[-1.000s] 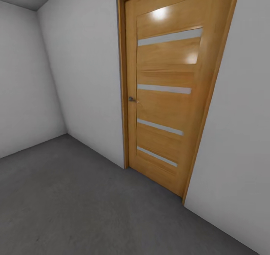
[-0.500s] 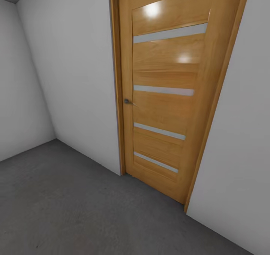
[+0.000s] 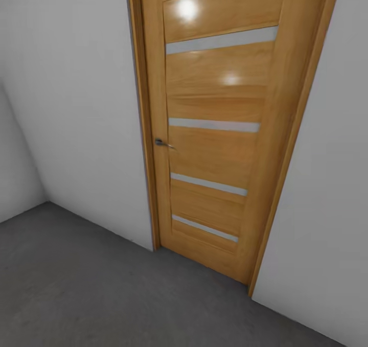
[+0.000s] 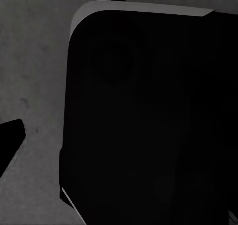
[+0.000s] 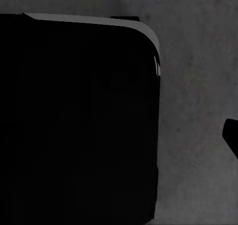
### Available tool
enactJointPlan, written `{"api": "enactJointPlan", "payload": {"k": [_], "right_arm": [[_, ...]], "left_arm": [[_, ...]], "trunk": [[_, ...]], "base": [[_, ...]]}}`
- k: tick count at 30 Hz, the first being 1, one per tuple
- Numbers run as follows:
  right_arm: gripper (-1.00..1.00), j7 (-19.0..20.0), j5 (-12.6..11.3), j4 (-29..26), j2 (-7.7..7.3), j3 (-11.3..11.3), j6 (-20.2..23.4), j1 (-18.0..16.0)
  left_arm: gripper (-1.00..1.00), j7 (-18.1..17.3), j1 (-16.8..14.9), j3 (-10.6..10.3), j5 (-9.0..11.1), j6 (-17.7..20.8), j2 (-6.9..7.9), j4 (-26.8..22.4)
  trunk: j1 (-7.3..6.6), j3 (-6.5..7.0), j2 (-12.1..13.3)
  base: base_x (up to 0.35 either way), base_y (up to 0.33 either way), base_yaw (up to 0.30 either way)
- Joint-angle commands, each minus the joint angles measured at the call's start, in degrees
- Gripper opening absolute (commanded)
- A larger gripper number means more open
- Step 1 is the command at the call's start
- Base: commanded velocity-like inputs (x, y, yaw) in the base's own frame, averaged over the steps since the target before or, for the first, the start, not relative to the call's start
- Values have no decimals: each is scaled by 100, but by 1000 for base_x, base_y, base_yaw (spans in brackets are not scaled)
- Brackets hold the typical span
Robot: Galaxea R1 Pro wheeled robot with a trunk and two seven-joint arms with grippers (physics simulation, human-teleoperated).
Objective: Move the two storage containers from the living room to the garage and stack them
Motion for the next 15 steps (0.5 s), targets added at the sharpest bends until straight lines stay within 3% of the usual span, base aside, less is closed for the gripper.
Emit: {"api": "enactJointPlan", "payload": {"k": [1, 15], "right_arm": [[100, -8, -1, 5, 0, 5, -24, -2], [100, -8, -1, 5, -3, 5, -24, -2]], "left_arm": [[100, 1, 0, 26, 46, 5, -2, -3], [100, 1, 0, 26, 46, -9, -2, -3]], "trunk": [[3, -4, -2], [3, -4, -2]], "base": [[292, 234, -243], [280, 250, -243]]}}
